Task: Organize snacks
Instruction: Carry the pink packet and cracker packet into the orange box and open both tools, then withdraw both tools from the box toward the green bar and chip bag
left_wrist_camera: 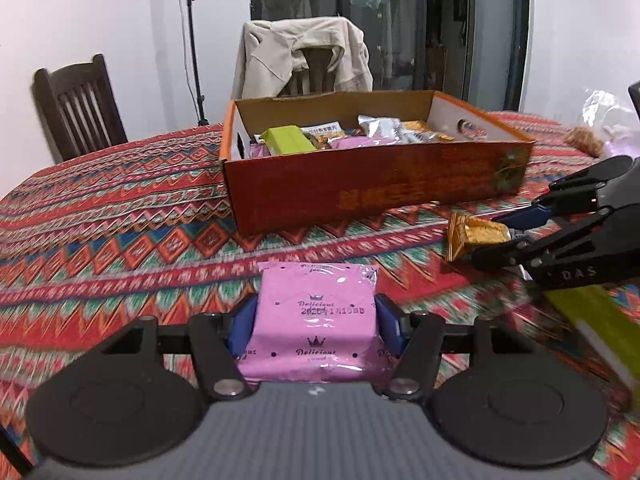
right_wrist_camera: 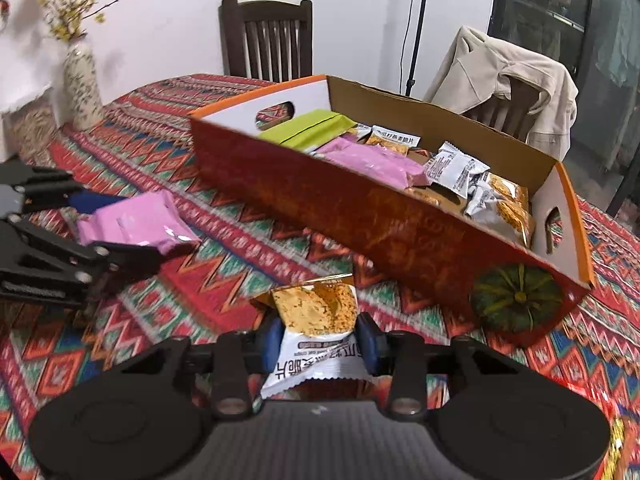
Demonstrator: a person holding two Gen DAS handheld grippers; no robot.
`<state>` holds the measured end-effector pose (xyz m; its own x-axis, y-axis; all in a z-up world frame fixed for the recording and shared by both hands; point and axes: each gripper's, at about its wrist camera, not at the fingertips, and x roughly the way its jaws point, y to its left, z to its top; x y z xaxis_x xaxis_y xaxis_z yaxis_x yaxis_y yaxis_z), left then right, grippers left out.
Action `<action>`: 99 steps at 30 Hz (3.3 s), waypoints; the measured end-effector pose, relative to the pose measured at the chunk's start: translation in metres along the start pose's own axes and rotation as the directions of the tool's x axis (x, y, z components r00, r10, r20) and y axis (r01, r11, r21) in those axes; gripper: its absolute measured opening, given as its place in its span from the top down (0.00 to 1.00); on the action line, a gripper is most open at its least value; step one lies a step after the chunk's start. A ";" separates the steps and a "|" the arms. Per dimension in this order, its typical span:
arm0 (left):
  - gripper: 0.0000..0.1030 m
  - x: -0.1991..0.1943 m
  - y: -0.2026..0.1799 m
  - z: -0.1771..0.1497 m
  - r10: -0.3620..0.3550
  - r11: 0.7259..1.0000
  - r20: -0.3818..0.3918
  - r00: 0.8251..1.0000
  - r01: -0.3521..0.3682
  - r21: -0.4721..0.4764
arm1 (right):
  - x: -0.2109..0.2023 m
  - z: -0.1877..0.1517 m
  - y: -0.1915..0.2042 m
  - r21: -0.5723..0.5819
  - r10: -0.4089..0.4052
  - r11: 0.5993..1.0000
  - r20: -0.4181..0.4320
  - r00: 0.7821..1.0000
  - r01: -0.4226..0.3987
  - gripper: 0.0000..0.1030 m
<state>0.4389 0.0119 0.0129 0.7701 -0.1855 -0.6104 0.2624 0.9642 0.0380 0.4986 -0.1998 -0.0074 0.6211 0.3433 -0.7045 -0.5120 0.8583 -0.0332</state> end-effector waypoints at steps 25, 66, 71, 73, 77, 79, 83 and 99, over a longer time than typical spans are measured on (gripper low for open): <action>0.39 -0.158 -0.080 -0.074 0.038 0.987 0.077 0.996 -0.025 -0.161 | -0.183 -0.161 0.072 0.187 -0.018 0.982 0.228 0.974 -0.025 0.62; 0.16 0.198 -0.014 0.220 -0.129 0.970 0.055 0.990 0.138 -0.201 | 0.060 0.106 -0.117 0.064 -0.100 0.993 0.053 0.994 0.097 0.42; 0.16 0.174 -0.007 0.223 -0.106 0.981 0.062 0.992 0.115 -0.158 | 0.043 0.111 -0.120 0.076 -0.111 0.991 0.077 0.991 0.106 0.39; 0.16 0.156 -0.002 0.221 -0.107 0.980 0.061 0.992 0.115 -0.160 | 0.033 0.115 -0.119 0.083 -0.115 0.991 0.091 0.989 0.108 0.39; 0.15 0.103 -0.001 0.209 -0.101 0.988 0.082 0.992 0.109 -0.106 | -0.002 0.115 -0.108 0.066 -0.126 0.991 0.132 0.983 0.119 0.38; 0.12 0.071 -0.002 0.199 -0.098 0.991 0.103 0.990 0.107 -0.083 | -0.026 0.113 -0.101 0.051 -0.135 0.990 0.154 0.979 0.129 0.34; 0.09 0.002 -0.006 0.168 -0.103 0.994 0.143 0.984 0.108 -0.030 | -0.083 0.098 -0.084 0.031 -0.168 0.986 0.206 0.964 0.165 0.26; 0.01 -0.192 -0.020 -0.014 0.038 0.996 0.245 0.969 -0.017 -0.087 | -0.241 -0.059 0.021 0.004 -0.162 0.986 0.281 0.946 0.168 0.12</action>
<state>0.2776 0.0306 0.1178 0.8984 -0.1890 -0.3965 0.1971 0.9802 -0.0207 0.3034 -0.2869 0.1197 0.8372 0.2926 -0.4620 -0.3984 0.9051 -0.1486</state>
